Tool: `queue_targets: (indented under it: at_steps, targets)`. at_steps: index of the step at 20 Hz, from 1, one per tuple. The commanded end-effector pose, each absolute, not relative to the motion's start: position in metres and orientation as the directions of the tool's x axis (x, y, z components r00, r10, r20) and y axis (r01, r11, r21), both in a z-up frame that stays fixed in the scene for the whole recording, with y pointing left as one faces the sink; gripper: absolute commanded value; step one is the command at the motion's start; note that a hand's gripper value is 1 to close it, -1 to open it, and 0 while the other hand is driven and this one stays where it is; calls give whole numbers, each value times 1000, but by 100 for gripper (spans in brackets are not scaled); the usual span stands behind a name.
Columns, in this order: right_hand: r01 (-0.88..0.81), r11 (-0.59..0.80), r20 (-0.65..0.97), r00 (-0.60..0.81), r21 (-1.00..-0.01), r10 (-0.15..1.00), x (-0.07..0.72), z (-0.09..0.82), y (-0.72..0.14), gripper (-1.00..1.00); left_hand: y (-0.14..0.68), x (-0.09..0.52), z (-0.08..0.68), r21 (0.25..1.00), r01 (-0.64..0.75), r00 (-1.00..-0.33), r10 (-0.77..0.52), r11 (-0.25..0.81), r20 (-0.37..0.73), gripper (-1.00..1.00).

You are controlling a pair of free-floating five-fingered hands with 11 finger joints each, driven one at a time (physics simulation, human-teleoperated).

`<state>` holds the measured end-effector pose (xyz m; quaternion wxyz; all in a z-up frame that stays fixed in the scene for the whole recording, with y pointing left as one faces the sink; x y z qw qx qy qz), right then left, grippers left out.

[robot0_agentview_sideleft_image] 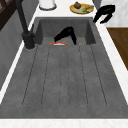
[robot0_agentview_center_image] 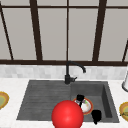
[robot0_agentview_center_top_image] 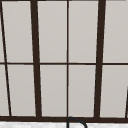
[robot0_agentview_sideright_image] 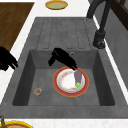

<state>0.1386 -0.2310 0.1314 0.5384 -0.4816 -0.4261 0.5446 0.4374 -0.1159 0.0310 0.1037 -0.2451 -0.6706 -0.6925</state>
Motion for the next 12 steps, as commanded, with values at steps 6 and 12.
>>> queue_targets:
  at_steps: [6, 12]
  targets:
    - [-176, -57, -66, 44, -983, 997, 139, 131, -231, 0, -131, 482, -12, 881, 462, -867, 154, -102, 473, -100]
    - [-176, -57, -66, 44, -983, 997, 139, 131, -231, 0, -131, 532, -41, 877, 469, -860, 173, -100, 480, -100]
